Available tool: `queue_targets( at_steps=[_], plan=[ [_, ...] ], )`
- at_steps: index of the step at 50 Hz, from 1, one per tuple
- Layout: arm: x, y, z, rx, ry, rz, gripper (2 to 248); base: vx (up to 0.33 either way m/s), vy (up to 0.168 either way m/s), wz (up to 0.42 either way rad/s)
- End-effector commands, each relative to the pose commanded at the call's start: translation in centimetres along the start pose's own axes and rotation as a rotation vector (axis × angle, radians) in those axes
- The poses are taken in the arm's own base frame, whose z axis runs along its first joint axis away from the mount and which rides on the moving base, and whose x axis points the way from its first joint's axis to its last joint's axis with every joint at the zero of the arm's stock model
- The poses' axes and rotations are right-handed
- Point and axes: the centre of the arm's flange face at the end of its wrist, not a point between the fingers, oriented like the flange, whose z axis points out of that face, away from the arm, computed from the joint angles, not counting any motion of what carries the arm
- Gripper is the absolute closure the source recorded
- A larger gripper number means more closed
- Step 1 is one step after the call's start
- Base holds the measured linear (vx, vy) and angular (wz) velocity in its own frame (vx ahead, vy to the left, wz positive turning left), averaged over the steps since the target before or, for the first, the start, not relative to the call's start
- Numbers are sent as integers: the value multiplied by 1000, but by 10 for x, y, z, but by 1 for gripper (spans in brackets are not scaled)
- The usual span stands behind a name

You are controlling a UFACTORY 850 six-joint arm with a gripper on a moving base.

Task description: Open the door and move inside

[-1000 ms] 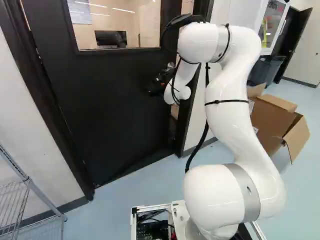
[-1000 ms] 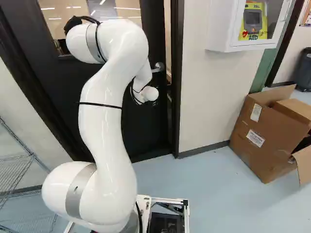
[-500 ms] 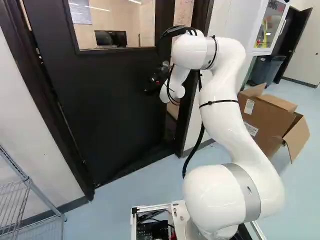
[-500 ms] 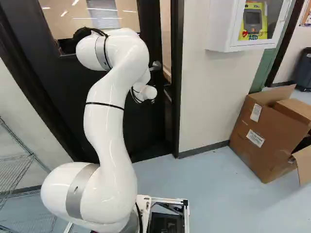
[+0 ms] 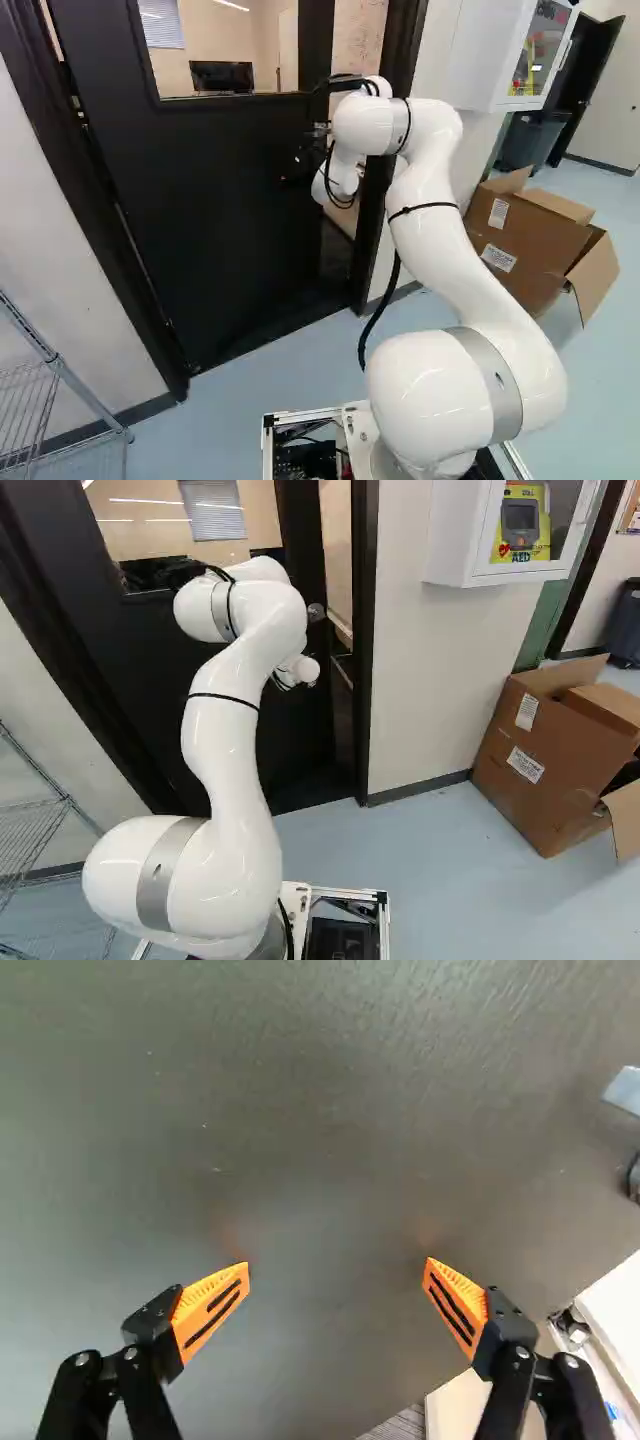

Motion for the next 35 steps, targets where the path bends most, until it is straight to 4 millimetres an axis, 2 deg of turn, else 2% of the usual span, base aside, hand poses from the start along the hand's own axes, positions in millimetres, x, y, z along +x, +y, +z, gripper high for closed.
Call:
queue_targets(
  at_steps=[11, 35],
  plan=[
    [-1, 0, 12, 3, 14, -10, 3, 0, 0, 0],
    [0, -1, 12, 4, 14, -10, 3, 0, 0, 0]
  ],
)
